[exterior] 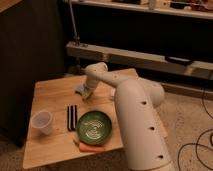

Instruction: Place the white sponge in the ceramic bowl

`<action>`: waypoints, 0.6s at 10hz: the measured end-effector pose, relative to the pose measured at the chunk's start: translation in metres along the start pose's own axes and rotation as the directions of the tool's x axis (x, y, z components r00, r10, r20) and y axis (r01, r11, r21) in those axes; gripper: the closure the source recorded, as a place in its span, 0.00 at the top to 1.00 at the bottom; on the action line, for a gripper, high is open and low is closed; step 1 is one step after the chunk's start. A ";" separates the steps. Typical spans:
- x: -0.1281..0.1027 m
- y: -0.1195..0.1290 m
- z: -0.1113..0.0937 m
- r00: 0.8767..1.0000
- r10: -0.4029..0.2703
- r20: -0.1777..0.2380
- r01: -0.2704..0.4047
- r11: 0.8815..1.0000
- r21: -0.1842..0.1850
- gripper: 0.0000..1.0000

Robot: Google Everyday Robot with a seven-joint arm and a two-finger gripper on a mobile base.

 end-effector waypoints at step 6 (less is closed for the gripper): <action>0.000 0.001 -0.001 1.000 -0.001 -0.002 0.001 1.000 0.000 0.00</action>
